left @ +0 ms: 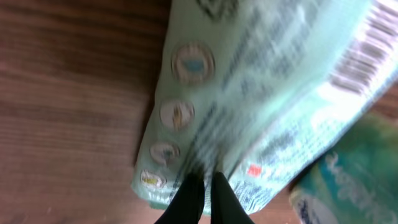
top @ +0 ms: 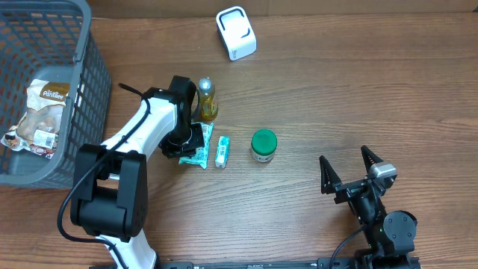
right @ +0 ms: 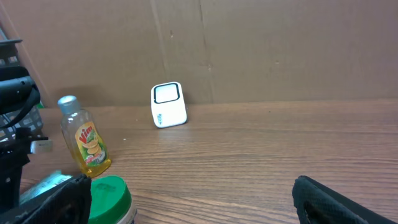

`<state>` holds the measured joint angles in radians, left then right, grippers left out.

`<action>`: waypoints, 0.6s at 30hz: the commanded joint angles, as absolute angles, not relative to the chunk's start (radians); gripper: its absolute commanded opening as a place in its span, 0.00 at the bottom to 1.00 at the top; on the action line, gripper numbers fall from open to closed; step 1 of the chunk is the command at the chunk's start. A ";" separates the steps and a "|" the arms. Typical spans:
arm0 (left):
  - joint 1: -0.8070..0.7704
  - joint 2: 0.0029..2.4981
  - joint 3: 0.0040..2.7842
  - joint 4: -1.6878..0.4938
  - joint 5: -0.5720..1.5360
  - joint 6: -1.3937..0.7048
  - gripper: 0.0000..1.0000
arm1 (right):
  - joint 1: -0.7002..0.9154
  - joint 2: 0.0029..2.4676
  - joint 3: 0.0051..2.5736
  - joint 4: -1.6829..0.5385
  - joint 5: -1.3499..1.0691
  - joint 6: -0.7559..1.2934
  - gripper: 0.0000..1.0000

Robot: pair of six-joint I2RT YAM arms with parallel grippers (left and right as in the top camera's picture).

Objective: Scan the item barcode
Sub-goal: 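Lower the pouch onto the table beside the tissue pack, then open the left gripper and lift it away from the pouch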

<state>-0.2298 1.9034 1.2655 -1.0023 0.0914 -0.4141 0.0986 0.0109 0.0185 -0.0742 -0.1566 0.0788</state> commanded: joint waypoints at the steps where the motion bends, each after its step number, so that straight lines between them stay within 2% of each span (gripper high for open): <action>1: -0.236 1.885 1.336 -1.017 0.072 -0.396 0.04 | 0.094 0.003 0.008 -0.069 -0.151 0.078 1.00; 18: -0.236 1.882 1.358 -1.014 0.071 -0.396 0.04 | 0.094 0.003 0.008 -0.070 -0.151 0.078 1.00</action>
<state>-0.2298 1.9030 1.3415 -1.0103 0.0841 -0.4141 0.0986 0.0109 0.0185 -0.0742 -0.1566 0.0788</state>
